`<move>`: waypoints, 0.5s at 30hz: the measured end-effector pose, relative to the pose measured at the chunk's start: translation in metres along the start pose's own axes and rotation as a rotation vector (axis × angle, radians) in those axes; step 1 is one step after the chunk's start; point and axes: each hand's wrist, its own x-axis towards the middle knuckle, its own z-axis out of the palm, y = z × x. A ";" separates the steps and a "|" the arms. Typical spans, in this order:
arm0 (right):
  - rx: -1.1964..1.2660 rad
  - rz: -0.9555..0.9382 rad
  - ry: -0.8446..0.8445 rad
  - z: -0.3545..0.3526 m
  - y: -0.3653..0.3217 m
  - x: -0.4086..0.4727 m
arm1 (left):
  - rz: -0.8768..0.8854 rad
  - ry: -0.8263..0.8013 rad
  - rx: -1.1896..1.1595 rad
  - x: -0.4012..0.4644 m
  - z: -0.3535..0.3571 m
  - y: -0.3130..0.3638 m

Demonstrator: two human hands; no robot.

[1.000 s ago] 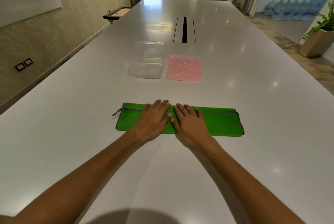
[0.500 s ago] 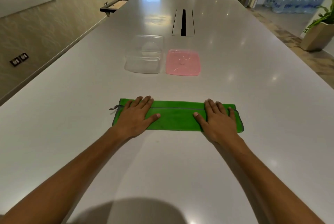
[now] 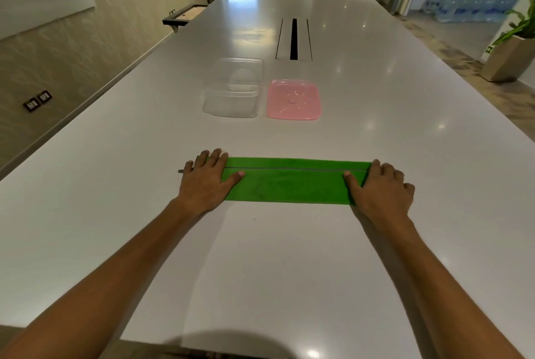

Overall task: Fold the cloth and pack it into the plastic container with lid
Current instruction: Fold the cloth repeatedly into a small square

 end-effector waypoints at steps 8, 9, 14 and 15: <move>0.114 0.108 -0.079 -0.022 0.001 0.012 | -0.014 -0.017 -0.032 0.006 -0.006 0.005; 0.145 0.120 -0.099 -0.025 0.000 0.013 | -0.019 -0.010 -0.030 0.006 -0.006 0.005; 0.314 0.184 -0.164 -0.031 -0.003 0.015 | -0.045 0.049 -0.004 0.005 -0.003 0.003; 0.336 0.185 -0.156 -0.032 -0.003 0.014 | -0.053 0.055 -0.003 0.005 -0.002 0.003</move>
